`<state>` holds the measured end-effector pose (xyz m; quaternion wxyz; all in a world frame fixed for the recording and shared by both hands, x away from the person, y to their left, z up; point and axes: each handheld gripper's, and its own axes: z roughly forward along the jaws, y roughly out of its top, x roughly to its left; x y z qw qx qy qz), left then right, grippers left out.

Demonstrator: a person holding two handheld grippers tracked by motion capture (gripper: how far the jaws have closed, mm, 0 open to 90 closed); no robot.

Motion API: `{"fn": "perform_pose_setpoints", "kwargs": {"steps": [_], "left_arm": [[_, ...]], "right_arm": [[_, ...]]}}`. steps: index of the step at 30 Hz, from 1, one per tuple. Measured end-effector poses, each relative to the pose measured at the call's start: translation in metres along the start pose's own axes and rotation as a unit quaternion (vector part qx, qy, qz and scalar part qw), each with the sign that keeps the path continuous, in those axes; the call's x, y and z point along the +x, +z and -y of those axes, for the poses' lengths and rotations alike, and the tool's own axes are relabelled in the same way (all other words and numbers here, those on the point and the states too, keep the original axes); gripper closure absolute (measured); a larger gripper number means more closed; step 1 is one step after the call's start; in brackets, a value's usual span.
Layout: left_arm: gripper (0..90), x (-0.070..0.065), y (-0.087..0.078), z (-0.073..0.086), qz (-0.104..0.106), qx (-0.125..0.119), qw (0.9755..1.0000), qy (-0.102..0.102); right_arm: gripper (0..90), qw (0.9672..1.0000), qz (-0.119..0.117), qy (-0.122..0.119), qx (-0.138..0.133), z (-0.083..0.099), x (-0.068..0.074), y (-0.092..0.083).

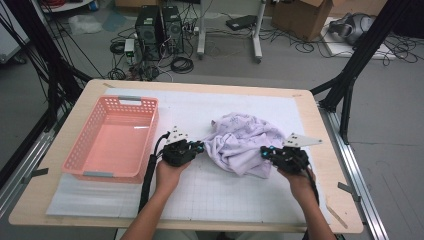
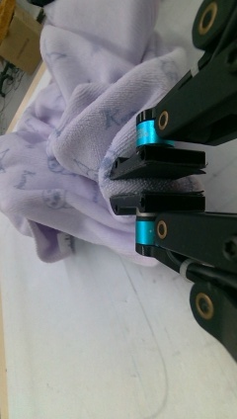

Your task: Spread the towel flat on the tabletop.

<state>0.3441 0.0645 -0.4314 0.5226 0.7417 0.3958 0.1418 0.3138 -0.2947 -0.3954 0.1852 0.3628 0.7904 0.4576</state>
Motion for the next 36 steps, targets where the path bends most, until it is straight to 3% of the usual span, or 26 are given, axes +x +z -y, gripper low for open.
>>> {"fn": "perform_pose_setpoints", "kwargs": {"steps": [3, 6, 9, 10, 12, 15, 18, 21, 24, 27, 32, 34, 36], "left_arm": [[78.8, -0.005, 0.009, -0.004, -0.002, -0.003, 1.0000, -0.001], [63.6, -0.010, 0.016, -0.007, -0.006, -0.007, 0.9999, -0.013], [51.0, -0.015, 0.017, -0.007, 0.000, -0.006, 0.9999, -0.016], [50.3, -0.015, 0.017, -0.007, 0.007, -0.003, 0.9999, -0.011], [49.3, -0.015, 0.016, -0.006, 0.012, 0.007, 0.9999, 0.004], [49.9, -0.018, 0.013, -0.004, 0.032, 0.015, 0.9992, 0.016], [55.3, -0.028, 0.014, -0.001, 0.069, 0.044, 0.9956, 0.045], [65.2, -0.043, 0.020, 0.003, 0.122, 0.070, 0.9871, 0.076], [65.2, -0.056, 0.029, 0.006, 0.137, 0.086, 0.9830, 0.086], [64.1, -0.067, 0.035, 0.009, 0.143, 0.091, 0.9804, 0.100], [60.2, -0.088, 0.052, 0.015, 0.134, 0.112, 0.9732, 0.149], [58.9, -0.093, 0.060, 0.015, 0.116, 0.126, 0.9719, 0.162], [55.4, -0.097, 0.065, 0.013, 0.107, 0.117, 0.9734, 0.166]], "right_arm": [[86.8, 0.9984, 0.056, 0.000, 0.006, -0.002, -0.020, -0.013], [86.8, 0.9925, 0.121, 0.004, 0.019, -0.002, -0.042, -0.024], [86.8, 0.9820, 0.185, 0.010, 0.036, 0.000, -0.063, -0.032], [86.8, 0.9766, 0.210, 0.022, 0.041, 0.003, -0.072, -0.035], [86.7, 0.9682, 0.241, 0.042, 0.051, 0.009, -0.083, -0.039], [86.2, 0.9601, 0.268, 0.051, 0.060, 0.017, -0.088, -0.040], [80.1, 0.9620, 0.262, 0.053, 0.055, 0.021, -0.082, -0.039], [73.7, 0.9674, 0.246, 0.044, 0.039, 0.022, -0.070, -0.041], [72.2, 0.9723, 0.230, 0.032, 0.024, 0.024, -0.056, -0.043], [71.4, 0.9770, 0.211, 0.024, 0.011, 0.026, -0.044, -0.045], [70.9, 0.9816, 0.190, 0.014, 0.004, 0.031, -0.029, -0.045], [70.6, 0.9827, 0.185, 0.013, 0.000, 0.031, -0.025, -0.045], [70.7, 0.9834, 0.181, 0.009, -0.001, 0.032, -0.022, -0.044]]}}
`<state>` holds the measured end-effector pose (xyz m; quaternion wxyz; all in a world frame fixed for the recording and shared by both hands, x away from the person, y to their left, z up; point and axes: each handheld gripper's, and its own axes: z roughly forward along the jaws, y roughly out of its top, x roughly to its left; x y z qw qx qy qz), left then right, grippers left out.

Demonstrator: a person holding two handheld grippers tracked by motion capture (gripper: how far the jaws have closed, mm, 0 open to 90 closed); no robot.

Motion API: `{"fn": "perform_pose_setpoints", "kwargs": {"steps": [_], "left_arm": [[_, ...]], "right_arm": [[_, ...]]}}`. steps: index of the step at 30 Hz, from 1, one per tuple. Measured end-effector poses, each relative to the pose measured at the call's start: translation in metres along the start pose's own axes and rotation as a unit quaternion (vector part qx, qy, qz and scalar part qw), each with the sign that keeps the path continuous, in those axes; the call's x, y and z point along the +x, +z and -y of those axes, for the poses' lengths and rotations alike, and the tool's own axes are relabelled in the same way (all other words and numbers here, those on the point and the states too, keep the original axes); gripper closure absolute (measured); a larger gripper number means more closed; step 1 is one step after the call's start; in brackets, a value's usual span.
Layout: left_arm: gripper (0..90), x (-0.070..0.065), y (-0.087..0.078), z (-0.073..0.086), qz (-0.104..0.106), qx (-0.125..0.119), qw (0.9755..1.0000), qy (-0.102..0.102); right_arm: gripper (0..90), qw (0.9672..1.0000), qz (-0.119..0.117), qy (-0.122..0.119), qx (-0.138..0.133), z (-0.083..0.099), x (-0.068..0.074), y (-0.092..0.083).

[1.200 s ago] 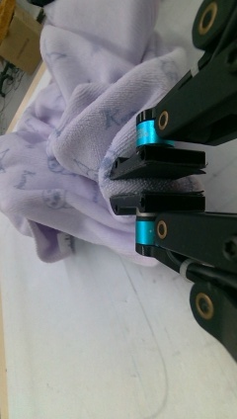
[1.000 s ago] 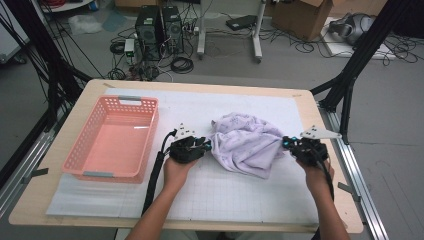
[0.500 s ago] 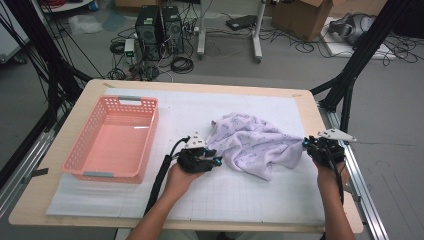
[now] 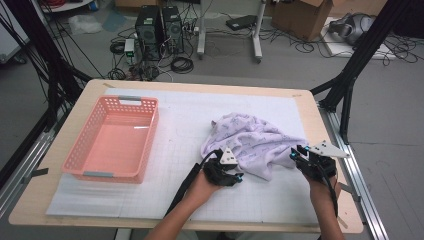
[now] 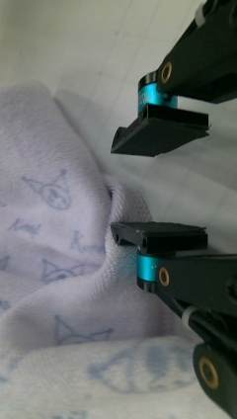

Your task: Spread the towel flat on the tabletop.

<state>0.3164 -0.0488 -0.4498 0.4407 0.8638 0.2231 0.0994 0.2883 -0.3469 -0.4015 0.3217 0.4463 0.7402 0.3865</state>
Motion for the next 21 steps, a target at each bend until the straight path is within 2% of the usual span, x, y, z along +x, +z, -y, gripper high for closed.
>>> {"fn": "perform_pose_setpoints", "kwargs": {"steps": [2, 4, 5, 8, 9, 11, 12, 13, 17, 20, 21], "left_arm": [[54.6, -0.002, 0.005, -0.004, -0.008, 0.001, 1.0000, 0.004], [54.8, -0.006, 0.011, -0.008, -0.017, 0.009, 0.9995, 0.023], [56.0, -0.007, 0.013, -0.009, -0.023, 0.009, 0.9993, 0.026], [70.3, -0.007, 0.016, -0.012, -0.044, 0.012, 0.9983, 0.037], [78.6, -0.006, 0.015, -0.011, -0.046, 0.013, 0.9981, 0.038], [83.5, 0.001, 0.013, -0.010, -0.022, 0.012, 0.9997, 0.005], [83.9, 0.005, 0.010, -0.008, -0.007, 0.009, 0.9998, -0.013], [84.0, 0.009, 0.006, -0.005, -0.003, 0.006, 0.9997, -0.025], [83.9, 0.020, -0.019, 0.008, 0.021, -0.011, 0.9984, -0.051], [83.9, 0.033, -0.045, 0.022, 0.030, -0.041, 0.9947, -0.089], [83.9, 0.037, -0.055, 0.027, 0.031, -0.055, 0.9928, -0.101]], "right_arm": [[70.7, 1.0000, -0.004, 0.000, 0.002, 0.001, 0.002, 0.001], [70.6, 1.0000, -0.008, 0.004, 0.004, 0.003, 0.003, 0.003], [70.6, 1.0000, -0.008, 0.004, 0.003, 0.004, 0.003, 0.003], [70.7, 0.9999, -0.011, 0.012, 0.006, 0.006, 0.005, 0.004], [70.6, 0.9998, -0.012, 0.012, 0.003, 0.006, 0.005, 0.005], [70.7, 0.9998, -0.014, 0.011, 0.002, 0.006, 0.006, 0.004], [70.7, 0.9998, -0.016, 0.010, 0.001, 0.006, 0.006, 0.004], [70.7, 0.9998, -0.019, 0.008, -0.001, 0.007, 0.006, 0.003], [70.6, 0.9996, -0.028, 0.008, 0.002, 0.008, 0.007, 0.002], [70.4, 0.9989, -0.045, 0.009, 0.010, 0.011, 0.007, 0.004], [70.0, 0.9980, -0.061, 0.006, 0.014, 0.012, 0.007, 0.005]]}}
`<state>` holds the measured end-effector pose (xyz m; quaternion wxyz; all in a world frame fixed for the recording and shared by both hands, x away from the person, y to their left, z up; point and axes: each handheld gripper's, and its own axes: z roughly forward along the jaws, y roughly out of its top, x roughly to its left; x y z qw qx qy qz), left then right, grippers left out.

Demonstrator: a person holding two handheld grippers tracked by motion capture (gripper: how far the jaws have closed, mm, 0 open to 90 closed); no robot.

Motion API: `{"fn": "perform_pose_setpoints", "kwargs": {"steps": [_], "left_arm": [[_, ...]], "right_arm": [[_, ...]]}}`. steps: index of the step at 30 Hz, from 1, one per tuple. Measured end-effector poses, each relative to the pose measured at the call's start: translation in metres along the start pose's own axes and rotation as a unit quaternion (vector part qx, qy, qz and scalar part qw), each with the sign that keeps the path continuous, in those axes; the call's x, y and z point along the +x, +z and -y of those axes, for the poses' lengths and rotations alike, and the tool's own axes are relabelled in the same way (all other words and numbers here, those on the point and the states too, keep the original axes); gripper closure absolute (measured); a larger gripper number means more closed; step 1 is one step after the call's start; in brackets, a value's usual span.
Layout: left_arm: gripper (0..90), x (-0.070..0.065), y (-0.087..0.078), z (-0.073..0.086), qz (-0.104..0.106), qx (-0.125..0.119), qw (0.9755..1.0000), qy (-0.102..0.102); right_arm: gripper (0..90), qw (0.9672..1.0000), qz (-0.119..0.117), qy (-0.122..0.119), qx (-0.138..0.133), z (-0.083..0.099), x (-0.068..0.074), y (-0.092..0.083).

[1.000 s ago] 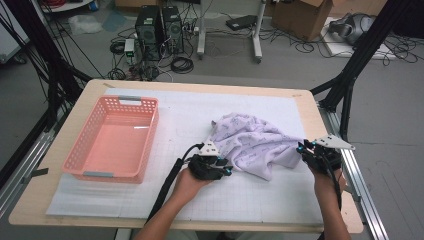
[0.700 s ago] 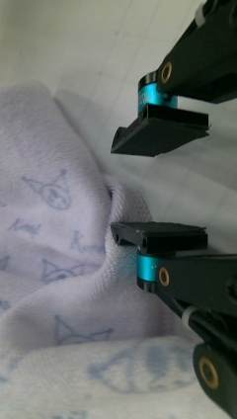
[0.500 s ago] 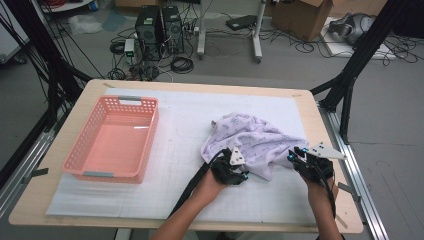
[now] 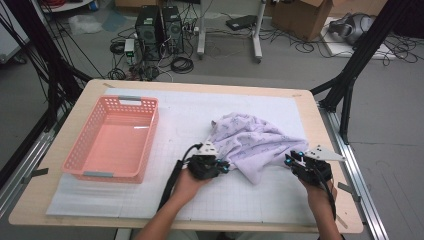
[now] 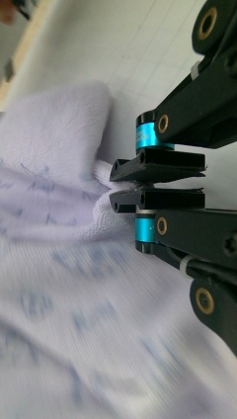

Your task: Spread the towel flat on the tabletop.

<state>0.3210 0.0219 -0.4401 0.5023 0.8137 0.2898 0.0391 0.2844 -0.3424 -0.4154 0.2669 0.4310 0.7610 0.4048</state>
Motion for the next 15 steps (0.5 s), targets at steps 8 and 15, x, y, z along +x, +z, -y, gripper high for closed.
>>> {"fn": "perform_pose_setpoints", "kwargs": {"steps": [8, 15], "left_arm": [[83.6, 0.026, -0.062, 0.012, 0.022, -0.058, 0.9975, -0.034], [83.6, 0.038, -0.080, 0.010, -0.017, -0.096, 0.9934, -0.061]], "right_arm": [[62.5, 0.9922, -0.094, -0.050, 0.065, 0.003, 0.023, 0.033], [87.1, 0.9857, -0.115, -0.078, 0.096, 0.002, 0.035, 0.043]]}}
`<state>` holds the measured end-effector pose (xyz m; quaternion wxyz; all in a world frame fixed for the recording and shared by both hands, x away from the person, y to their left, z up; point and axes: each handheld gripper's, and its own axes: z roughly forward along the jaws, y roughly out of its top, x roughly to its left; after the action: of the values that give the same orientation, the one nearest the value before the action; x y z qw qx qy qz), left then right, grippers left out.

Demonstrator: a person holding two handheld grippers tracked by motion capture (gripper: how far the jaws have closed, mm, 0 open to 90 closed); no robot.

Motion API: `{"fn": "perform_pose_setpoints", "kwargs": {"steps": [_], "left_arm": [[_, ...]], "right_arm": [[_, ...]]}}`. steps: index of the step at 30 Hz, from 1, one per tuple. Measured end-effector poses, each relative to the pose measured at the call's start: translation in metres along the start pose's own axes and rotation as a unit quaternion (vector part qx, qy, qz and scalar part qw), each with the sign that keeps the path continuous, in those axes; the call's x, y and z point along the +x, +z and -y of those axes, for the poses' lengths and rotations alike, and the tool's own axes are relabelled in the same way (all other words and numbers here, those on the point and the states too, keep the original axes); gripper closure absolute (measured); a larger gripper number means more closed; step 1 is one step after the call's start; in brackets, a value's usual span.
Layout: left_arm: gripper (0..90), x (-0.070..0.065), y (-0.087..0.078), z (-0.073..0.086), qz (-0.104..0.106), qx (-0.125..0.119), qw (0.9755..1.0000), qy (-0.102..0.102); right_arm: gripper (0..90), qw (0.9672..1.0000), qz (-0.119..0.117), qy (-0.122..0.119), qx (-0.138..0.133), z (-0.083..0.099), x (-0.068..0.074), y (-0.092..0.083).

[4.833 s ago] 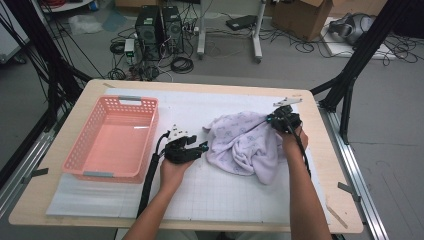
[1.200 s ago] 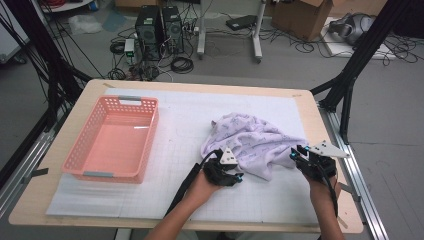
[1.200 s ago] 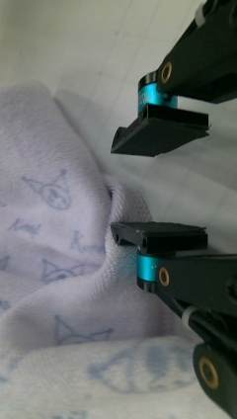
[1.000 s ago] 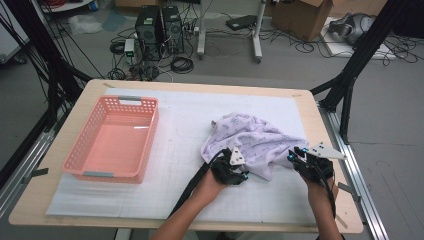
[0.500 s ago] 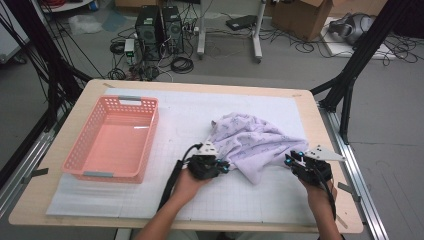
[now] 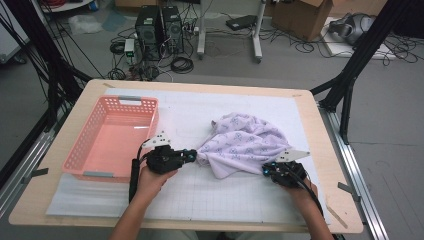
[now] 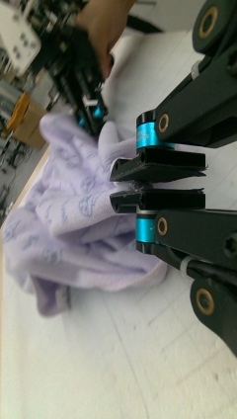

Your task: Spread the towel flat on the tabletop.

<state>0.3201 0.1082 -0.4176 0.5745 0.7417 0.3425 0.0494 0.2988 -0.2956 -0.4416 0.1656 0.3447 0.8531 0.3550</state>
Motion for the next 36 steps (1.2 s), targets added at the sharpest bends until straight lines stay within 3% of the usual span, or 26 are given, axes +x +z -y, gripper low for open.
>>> {"fn": "perform_pose_setpoints", "kwargs": {"steps": [2, 5, 10, 13, 15, 17, 18, 21, 23, 26, 31, 36], "left_arm": [[83.7, 0.001, 0.006, -0.003, -0.025, 0.002, 0.9997, 0.002], [83.7, 0.003, 0.021, -0.007, -0.059, 0.012, 0.9982, -0.002], [83.3, 0.003, 0.054, -0.013, -0.095, 0.019, 0.9952, -0.012], [76.2, -0.005, 0.074, -0.016, -0.111, 0.026, 0.9934, -0.004], [57.9, -0.012, 0.081, -0.018, -0.118, 0.021, 0.9927, -0.006], [52.3, -0.019, 0.083, -0.018, -0.115, 0.019, 0.9932, 0.002], [49.7, -0.023, 0.082, -0.019, -0.117, 0.022, 0.9928, 0.015], [50.2, -0.034, 0.076, -0.017, -0.110, 0.025, 0.9925, 0.045], [62.8, -0.043, 0.073, -0.014, -0.091, 0.031, 0.9934, 0.063], [70.1, -0.055, 0.072, -0.005, -0.062, 0.049, 0.9939, 0.077], [75.6, -0.065, 0.070, 0.014, -0.042, 0.060, 0.9937, 0.085], [77.7, -0.074, 0.065, 0.029, -0.016, 0.089, 0.9906, 0.103]], "right_arm": [[87.7, 1.0000, -0.007, 0.000, 0.000, -0.002, -0.002, -0.004], [87.8, 0.9988, 0.012, 0.034, -0.034, -0.002, -0.014, -0.013], [87.8, 0.9923, 0.083, 0.071, -0.059, -0.006, -0.034, -0.020], [87.8, 0.9826, 0.152, 0.095, -0.050, -0.006, -0.046, -0.018], [87.7, 0.9741, 0.193, 0.111, -0.042, -0.003, -0.055, -0.017], [87.3, 0.9667, 0.212, 0.139, -0.035, 0.002, -0.063, -0.016], [86.6, 0.9658, 0.206, 0.153, -0.034, 0.004, -0.067, -0.017], [78.6, 0.9668, 0.201, 0.151, -0.045, 0.005, -0.066, -0.022], [73.7, 0.9681, 0.196, 0.145, -0.057, 0.005, -0.062, -0.027], [71.9, 0.9692, 0.192, 0.135, -0.074, 0.004, -0.055, -0.035], [70.7, 0.9727, 0.185, 0.109, -0.089, 0.008, -0.041, -0.050], [69.5, 0.9750, 0.177, 0.093, -0.097, 0.012, -0.030, -0.058]]}}
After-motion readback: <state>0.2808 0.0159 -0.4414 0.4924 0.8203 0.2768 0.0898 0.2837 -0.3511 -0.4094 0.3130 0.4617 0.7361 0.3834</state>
